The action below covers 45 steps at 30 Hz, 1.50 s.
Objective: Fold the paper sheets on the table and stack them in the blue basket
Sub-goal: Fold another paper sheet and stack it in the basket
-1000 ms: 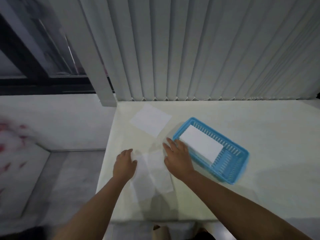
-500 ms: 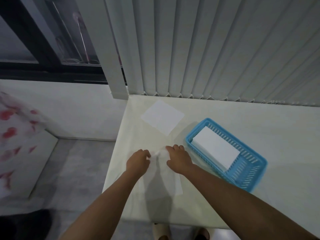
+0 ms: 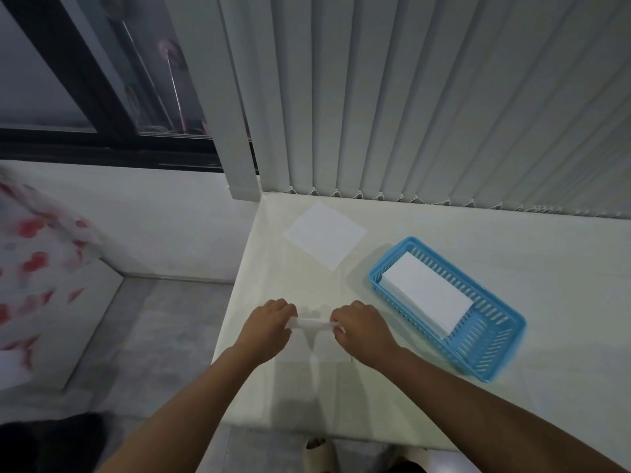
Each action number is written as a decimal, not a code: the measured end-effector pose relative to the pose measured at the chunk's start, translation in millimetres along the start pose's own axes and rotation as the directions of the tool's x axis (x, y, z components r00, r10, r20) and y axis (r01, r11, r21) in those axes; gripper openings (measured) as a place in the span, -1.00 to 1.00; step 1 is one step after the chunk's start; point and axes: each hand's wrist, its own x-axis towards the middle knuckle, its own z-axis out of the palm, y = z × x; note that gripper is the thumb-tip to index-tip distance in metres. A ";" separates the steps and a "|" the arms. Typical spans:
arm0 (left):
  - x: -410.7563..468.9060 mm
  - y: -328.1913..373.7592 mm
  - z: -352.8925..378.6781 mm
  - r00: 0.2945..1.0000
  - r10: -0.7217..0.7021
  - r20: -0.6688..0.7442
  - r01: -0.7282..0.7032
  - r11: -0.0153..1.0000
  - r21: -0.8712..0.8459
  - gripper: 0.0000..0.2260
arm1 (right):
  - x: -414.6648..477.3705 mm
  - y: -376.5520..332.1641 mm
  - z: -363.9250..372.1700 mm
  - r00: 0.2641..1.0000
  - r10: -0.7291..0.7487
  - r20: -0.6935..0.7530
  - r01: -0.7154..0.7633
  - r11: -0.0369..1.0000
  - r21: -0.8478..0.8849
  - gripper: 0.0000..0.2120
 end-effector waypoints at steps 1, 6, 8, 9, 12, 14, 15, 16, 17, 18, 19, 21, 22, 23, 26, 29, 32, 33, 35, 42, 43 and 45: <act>-5.4 -2.0 0.9 0.999 0.014 0.034 -0.014 1.000 0.006 -0.80 | -4.7 0.4 3.8 1.000 -0.017 0.021 0.018 1.000 -0.015 -0.77; -28.2 -7.1 1.8 0.970 -0.018 0.241 0.021 1.000 -0.008 -0.50 | -27.8 1.7 21.7 0.993 -0.025 0.118 0.025 1.000 -0.001 -0.71; -31.3 -3.6 5.1 0.976 -0.031 0.213 0.041 0.998 -0.043 -0.43 | -28.1 1.2 28.1 0.996 0.007 0.090 -0.010 1.000 0.028 -0.68; -31.2 0.1 7.9 0.982 -0.037 0.187 0.048 0.997 -0.054 -0.38 | -26.3 -0.8 31.5 0.997 0.025 0.077 -0.027 0.999 0.018 -0.65; -27.4 12.9 24.8 0.978 -0.069 0.197 0.078 0.996 -0.036 -0.24 | -20.2 -9.1 43.8 0.988 0.090 0.124 -0.077 0.991 -0.109 -0.56; -25.9 20.7 38.3 0.975 -0.088 0.206 0.091 0.996 -0.005 -0.27 | -17.8 -11.9 51.9 0.964 0.161 0.209 -0.135 0.981 -0.136 -0.41; -26.2 22.0 44.4 0.978 -0.092 0.189 0.087 0.996 0.034 -0.31 | -18.3 -11.4 56.0 0.957 0.178 0.227 -0.150 0.979 -0.138 -0.35; -26.3 21.1 48.4 0.980 -0.089 0.179 0.073 0.993 0.094 -0.35 | -19.6 -9.1 60.3 0.951 0.188 0.244 -0.158 0.978 -0.140 -0.32; -28.4 19.7 50.8 0.969 -0.118 0.215 0.089 0.986 0.141 -0.40 | -21.5 -5.6 63.9 0.950 0.193 0.246 -0.160 0.976 -0.149 -0.31; -29.9 16.6 54.2 0.960 -0.143 0.241 0.103 0.980 0.172 -0.42 | -23.7 -1.3 66.6 0.952 0.191 0.240 -0.155 0.975 -0.161 -0.31; -31.4 13.3 54.5 0.950 -0.166 0.266 0.119 0.976 0.184 -0.41 | -25.5 3.8 69.6 0.956 0.186 0.228 -0.149 0.974 -0.171 -0.31; -35.1 3.5 60.6 0.946 -0.196 0.257 0.153 0.972 0.178 -0.37 | -30.0 11.4 70.8 0.953 0.199 0.228 -0.160 0.971 -0.179 -0.30; -36.2 2.2 60.1 0.947 -0.206 0.247 0.164 0.970 0.180 -0.35 | -32.0 13.7 70.3 0.951 0.208 0.228 -0.169 0.969 -0.178 -0.29; -37.3 4.0 59.1 0.942 -0.216 0.258 0.175 0.969 0.172 -0.33 | -33.8 15.9 70.2 0.950 0.217 0.224 -0.180 0.969 -0.171 -0.29; -34.2 8.1 58.6 0.951 -0.266 0.158 0.240 0.957 0.165 -0.23 | -37.8 18.1 66.7 0.945 0.245 0.216 -0.214 0.964 -0.157 -0.27; -19.0 11.8 50.7 0.940 -0.340 0.037 0.331 0.931 0.156 -0.27 | -41.3 18.1 65.1 0.931 0.299 0.210 -0.267 0.949 -0.167 -0.25; -1.0 17.6 38.8 0.978 -0.198 0.066 0.192 0.978 0.087 -0.44 | -46.5 19.4 59.1 0.917 0.354 0.181 -0.326 0.930 -0.167 -0.28; 5.6 20.1 34.3 0.986 -0.147 0.083 0.142 0.987 0.070 -0.44 | -48.7 19.8 56.3 0.926 0.349 0.144 -0.326 0.932 -0.161 -0.33; 16.3 26.6 25.7 0.989 -0.115 0.096 0.104 0.988 0.112 -0.43 | -52.1 18.9 47.6 0.946 0.319 0.059 -0.309 0.941 -0.141 -0.46; 33.9 32.1 7.6 0.956 -0.152 0.250 0.114 0.981 0.158 -0.75 | -49.2 10.1 30.1 0.918 0.384 -0.097 -0.382 0.923 0.038 -0.61; 35.8 32.8 3.7 0.958 -0.167 0.232 0.142 0.983 0.119 -0.77 | -47.6 8.0 28.6 0.911 0.402 -0.090 -0.392 0.914 0.107 -0.64; 43.7 32.7 -8.0 0.952 -0.249 0.179 0.262 0.964 -0.052 -0.79 | -46.0 0.9 21.0 0.876 0.471 -0.101 -0.430 0.859 0.277 -0.73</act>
